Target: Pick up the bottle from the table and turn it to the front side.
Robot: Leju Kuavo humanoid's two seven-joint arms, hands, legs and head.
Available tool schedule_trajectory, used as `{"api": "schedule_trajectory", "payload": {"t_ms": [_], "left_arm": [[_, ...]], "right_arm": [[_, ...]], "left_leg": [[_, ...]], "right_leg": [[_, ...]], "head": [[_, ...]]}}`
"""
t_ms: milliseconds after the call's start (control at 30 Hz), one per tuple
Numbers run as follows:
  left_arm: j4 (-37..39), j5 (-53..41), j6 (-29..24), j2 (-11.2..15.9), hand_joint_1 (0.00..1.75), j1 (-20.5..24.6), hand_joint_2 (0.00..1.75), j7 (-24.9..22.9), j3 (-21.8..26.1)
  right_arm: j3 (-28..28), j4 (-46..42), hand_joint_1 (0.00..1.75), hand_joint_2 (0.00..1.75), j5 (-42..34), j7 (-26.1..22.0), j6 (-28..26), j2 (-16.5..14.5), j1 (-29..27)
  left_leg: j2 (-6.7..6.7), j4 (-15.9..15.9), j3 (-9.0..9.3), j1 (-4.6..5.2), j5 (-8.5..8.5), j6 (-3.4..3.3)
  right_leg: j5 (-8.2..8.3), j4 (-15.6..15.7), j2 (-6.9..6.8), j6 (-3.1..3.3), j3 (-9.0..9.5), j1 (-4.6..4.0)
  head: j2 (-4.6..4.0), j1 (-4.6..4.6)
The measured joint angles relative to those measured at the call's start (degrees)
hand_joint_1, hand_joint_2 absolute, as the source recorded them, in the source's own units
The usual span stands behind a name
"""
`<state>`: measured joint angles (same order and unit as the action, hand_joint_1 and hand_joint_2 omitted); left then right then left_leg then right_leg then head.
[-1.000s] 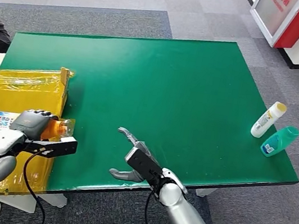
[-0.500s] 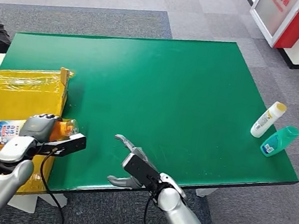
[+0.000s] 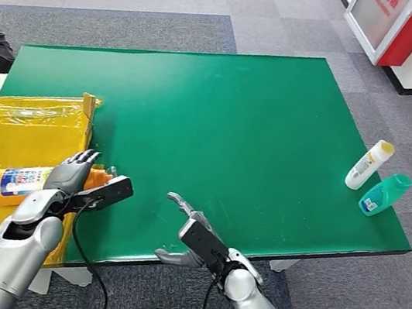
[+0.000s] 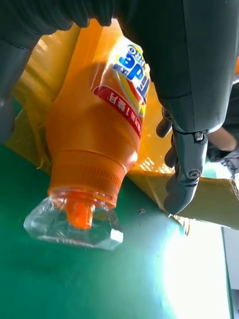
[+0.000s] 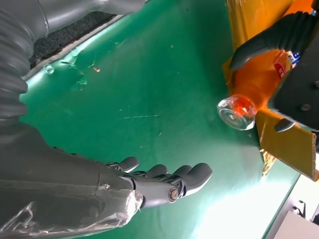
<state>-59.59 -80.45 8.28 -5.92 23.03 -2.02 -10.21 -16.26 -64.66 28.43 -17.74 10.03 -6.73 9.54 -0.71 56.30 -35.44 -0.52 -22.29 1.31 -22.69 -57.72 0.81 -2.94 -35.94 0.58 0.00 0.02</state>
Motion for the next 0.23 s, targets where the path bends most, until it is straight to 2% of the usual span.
{"api": "schedule_trajectory", "payload": {"t_ms": [233], "left_arm": [[-5.89, 15.14, -0.27, -0.54, 0.00, -4.94, 1.75, 6.86, 4.59]], "right_arm": [[1.35, -2.29, 0.00, 1.75, -0.46, -0.12, -0.08, 0.55, -1.92]], "left_leg": [[0.03, 0.00, 0.01, -0.01, -0.03, 0.05]], "right_leg": [[-0.02, -0.01, 0.04, 0.01, 0.00, -0.01]], "head": [[0.00, 0.00]]}}
